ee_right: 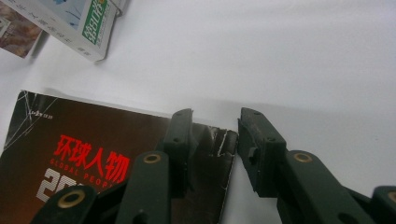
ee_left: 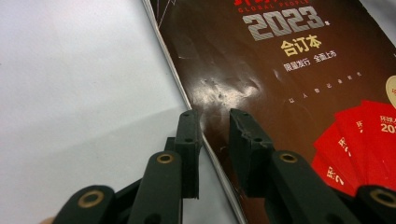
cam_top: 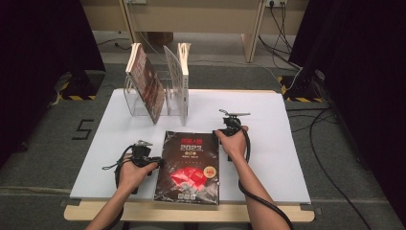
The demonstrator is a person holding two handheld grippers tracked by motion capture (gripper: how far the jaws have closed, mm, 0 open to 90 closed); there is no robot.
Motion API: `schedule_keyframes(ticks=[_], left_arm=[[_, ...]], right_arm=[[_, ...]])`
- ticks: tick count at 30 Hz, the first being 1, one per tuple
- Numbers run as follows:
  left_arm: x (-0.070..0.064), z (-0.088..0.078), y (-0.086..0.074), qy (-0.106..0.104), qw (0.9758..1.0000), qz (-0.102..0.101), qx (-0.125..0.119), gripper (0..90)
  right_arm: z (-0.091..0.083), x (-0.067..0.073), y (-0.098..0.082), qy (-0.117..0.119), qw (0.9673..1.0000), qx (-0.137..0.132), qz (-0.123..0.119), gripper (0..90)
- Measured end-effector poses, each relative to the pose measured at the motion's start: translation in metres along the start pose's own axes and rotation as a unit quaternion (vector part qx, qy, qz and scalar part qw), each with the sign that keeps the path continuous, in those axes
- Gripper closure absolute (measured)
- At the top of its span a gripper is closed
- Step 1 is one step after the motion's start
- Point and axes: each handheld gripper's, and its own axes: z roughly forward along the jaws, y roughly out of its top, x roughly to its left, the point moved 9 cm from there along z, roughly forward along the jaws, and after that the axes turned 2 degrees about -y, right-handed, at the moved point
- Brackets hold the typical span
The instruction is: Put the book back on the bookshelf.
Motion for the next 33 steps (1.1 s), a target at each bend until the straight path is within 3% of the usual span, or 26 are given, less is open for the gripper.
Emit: schedule_keyframes(ticks=[8,12,21,33], left_arm=[[-0.001,0.0,0.0,0.003,1.0,0.005,0.0,73.5],[-0.001,0.0,0.0,0.005,1.0,0.005,-0.001,73.6],[-0.001,0.0,0.0,0.01,0.9999,0.009,-0.002,73.7],[-0.002,0.0,0.0,0.012,0.9999,0.011,-0.004,73.9]], right_arm=[[-0.002,0.001,-0.002,0.006,0.9999,0.008,0.003,67.1],[-0.003,0.003,-0.005,0.02,0.9993,0.021,0.022,67.6],[-0.007,0.008,-0.012,0.034,0.9979,0.05,0.024,68.7],[-0.017,0.007,-0.015,0.039,0.9967,0.071,0.004,76.8]])
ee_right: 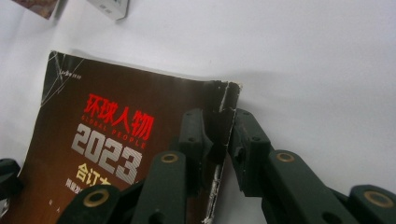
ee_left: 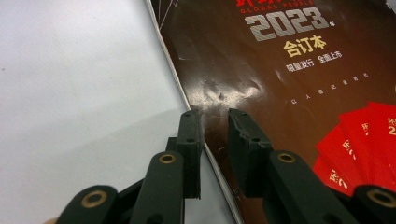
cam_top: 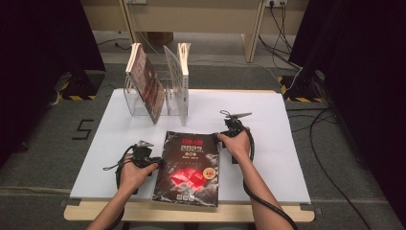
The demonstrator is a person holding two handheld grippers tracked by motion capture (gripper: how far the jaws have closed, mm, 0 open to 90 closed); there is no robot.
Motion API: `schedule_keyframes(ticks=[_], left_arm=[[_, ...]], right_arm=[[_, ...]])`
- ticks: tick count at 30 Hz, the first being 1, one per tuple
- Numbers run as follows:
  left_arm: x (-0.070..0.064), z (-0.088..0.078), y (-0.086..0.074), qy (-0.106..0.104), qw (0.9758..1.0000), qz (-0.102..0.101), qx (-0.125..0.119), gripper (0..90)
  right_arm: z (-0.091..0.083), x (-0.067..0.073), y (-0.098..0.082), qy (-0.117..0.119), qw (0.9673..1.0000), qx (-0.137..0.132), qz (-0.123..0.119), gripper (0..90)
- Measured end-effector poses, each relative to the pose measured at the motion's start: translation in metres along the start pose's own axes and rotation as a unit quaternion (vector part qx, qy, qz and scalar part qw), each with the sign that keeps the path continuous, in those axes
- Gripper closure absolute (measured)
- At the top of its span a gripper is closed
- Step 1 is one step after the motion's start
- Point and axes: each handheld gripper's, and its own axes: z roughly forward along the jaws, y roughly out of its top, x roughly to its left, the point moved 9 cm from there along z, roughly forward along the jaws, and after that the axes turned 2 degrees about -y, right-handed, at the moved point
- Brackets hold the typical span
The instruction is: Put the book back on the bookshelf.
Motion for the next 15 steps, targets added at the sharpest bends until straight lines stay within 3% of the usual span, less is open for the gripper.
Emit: schedule_keyframes(ticks=[3,5,10,13,14,15], left_arm=[[0.0,0.0,0.0,0.001,1.0,0.002,0.001,74.0],[0.0,-0.001,-0.001,0.0,1.0,0.002,0.002,73.9],[0.0,-0.001,-0.001,-0.003,1.0,0.0,0.0,72.9],[0.001,-0.002,0.0,-0.011,0.9998,-0.013,0.0,64.8],[0.004,-0.005,0.001,0.004,1.0,-0.005,-0.005,64.0],[0.004,-0.007,0.002,0.006,0.9999,-0.006,-0.008,63.6]], right_arm=[[-0.004,0.002,0.0,0.028,0.9994,0.0,0.02,83.2],[-0.006,0.003,0.0,0.04,0.999,-0.002,0.02,86.0],[-0.013,0.009,0.001,0.05,0.9985,-0.011,0.016,87.3],[-0.018,0.012,0.001,0.055,0.9981,-0.021,0.017,87.5],[-0.019,0.013,0.001,0.058,0.9978,-0.026,0.016,87.5],[-0.021,0.014,0.001,0.06,0.9976,-0.031,0.016,87.6]])
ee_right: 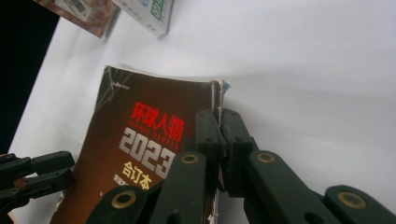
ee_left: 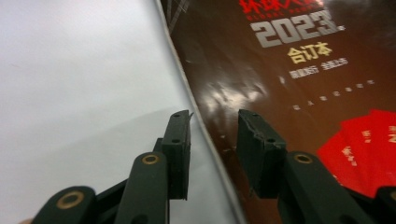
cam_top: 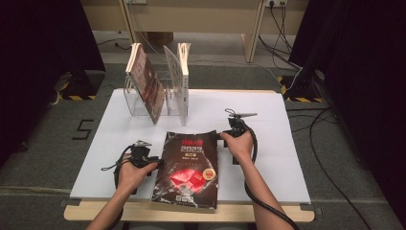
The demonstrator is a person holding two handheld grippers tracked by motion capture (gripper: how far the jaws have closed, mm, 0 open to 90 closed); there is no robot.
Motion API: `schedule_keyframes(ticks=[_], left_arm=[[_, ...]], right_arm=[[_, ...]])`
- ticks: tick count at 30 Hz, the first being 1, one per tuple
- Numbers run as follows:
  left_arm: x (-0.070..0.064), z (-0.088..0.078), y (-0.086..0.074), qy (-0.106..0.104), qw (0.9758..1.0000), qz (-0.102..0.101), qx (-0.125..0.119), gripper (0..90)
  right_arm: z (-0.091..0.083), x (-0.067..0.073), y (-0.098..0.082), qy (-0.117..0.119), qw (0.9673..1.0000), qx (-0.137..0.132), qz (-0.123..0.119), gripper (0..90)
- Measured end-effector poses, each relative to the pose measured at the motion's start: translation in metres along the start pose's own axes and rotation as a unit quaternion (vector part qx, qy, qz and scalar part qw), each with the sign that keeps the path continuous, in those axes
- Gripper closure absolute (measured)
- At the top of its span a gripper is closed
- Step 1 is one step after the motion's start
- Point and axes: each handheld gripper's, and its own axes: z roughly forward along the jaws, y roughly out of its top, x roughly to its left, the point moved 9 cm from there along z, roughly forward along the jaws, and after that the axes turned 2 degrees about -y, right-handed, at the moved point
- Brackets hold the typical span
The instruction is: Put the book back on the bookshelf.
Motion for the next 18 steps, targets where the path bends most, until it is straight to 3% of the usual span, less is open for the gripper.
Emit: schedule_keyframes(ticks=[10,18], left_arm=[[0.002,-0.014,0.011,0.001,0.9993,-0.021,-0.031,56.7],[0.004,-0.02,0.015,0.001,0.9988,-0.026,-0.04,53.0]], right_arm=[[-0.024,0.02,0.002,0.015,0.9983,-0.052,-0.022,87.7],[-0.043,0.034,0.005,0.019,0.996,-0.077,-0.041,87.8]])
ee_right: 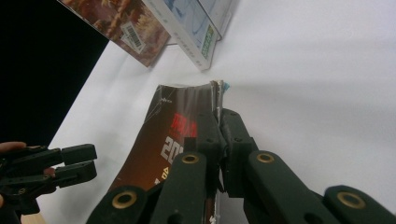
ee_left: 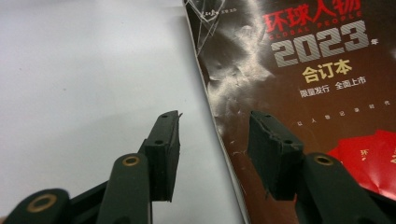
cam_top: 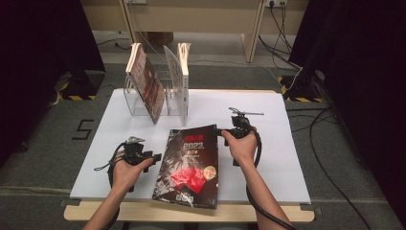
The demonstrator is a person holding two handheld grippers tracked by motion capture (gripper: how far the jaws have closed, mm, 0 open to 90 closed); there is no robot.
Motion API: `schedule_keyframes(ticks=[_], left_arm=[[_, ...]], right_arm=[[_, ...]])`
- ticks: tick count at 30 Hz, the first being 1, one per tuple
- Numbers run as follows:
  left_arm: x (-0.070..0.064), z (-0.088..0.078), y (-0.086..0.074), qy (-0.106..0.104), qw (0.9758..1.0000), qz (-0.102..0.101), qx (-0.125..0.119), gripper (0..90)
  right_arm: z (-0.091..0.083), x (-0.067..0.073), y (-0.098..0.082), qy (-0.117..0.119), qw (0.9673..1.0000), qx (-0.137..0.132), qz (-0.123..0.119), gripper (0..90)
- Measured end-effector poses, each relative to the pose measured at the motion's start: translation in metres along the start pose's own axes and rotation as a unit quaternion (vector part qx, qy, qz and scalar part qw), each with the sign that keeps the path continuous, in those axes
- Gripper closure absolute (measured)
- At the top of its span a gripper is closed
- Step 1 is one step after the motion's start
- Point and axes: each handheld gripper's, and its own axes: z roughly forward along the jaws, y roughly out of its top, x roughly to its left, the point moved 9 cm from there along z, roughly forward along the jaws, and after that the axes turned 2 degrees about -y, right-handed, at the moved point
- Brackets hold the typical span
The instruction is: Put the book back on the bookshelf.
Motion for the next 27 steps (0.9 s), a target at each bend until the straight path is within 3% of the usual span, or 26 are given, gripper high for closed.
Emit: schedule_keyframes(ticks=[19,27], left_arm=[[0.003,-0.004,0.005,0.007,0.9998,-0.003,-0.016,50.0],[0.004,-0.005,0.006,0.008,0.9998,-0.004,-0.02,50.1]], right_arm=[[-0.03,-0.001,0.016,-0.015,0.9987,-0.048,-0.005,87.9],[-0.04,0.007,0.019,-0.012,0.9978,-0.063,-0.016,87.9]])
